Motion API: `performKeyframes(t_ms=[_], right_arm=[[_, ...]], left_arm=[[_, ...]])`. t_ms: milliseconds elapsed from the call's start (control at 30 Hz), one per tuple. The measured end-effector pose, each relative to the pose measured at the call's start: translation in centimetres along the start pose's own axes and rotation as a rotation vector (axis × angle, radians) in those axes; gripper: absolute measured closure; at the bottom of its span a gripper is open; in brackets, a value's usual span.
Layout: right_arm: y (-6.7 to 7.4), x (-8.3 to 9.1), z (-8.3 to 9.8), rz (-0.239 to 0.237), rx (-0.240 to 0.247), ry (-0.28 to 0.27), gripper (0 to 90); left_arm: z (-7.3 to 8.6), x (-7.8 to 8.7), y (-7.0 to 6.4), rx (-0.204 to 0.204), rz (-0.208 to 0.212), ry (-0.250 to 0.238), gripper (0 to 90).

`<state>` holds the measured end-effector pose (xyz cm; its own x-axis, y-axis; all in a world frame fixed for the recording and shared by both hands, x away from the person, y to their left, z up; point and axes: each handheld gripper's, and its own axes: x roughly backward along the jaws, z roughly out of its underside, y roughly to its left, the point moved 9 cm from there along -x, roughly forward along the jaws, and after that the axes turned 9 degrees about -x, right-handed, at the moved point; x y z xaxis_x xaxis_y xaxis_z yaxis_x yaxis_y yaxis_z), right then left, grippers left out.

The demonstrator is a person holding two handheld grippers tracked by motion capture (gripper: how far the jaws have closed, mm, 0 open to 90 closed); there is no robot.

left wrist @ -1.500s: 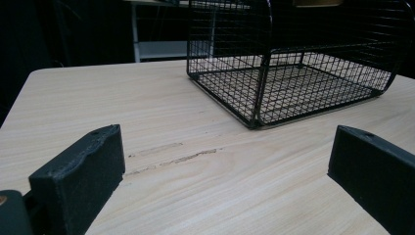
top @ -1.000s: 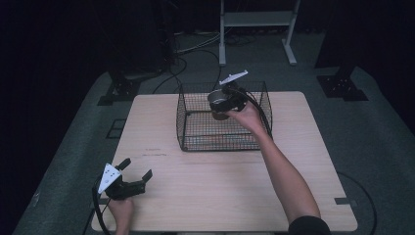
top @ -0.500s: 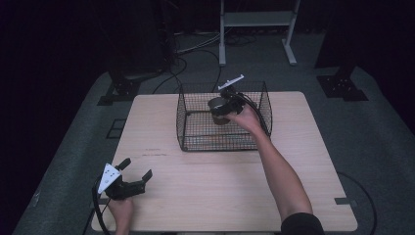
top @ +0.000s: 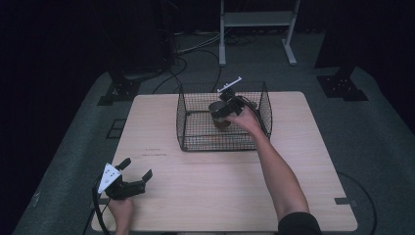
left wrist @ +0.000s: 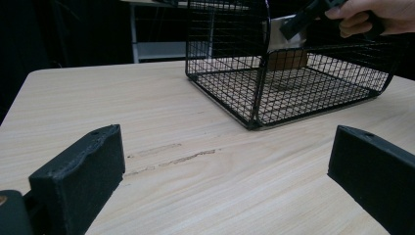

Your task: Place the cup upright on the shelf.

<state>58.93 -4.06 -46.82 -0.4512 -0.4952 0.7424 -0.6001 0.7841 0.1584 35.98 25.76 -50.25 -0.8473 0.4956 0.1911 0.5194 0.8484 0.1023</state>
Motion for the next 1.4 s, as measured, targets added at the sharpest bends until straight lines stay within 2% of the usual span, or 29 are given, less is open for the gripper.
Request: performKeyframes(t_ms=[167, 533, 733, 833, 1400], right_arm=[[-0.3, -0.8, 0.6, 0.016, 0.005, 0.043, 17.0], [-0.8, -0.9, 1.2, 0.028, 0.007, 0.080, 16.9], [-0.7, -0.9, 1.1, 0.024, 0.000, 0.072, 16.8], [-0.8, -1.1, 1.5, 0.029, 0.001, 0.096, 16.0], [-0.8, -0.5, 1.5, 0.035, 0.002, 0.106, 13.1]], left_arm=[[0.0, 0.0, 0.0, 0.001, 0.000, -0.001, 0.0], [0.0, 0.0, 0.0, -0.002, 0.001, -0.001, 0.0], [0.0, 0.0, 0.0, -0.001, 0.001, -0.001, 0.0], [0.0, 0.0, 0.0, -0.003, 0.001, -0.001, 0.0], [0.0, 0.0, -0.1, -0.003, 0.001, 0.000, 0.0]])
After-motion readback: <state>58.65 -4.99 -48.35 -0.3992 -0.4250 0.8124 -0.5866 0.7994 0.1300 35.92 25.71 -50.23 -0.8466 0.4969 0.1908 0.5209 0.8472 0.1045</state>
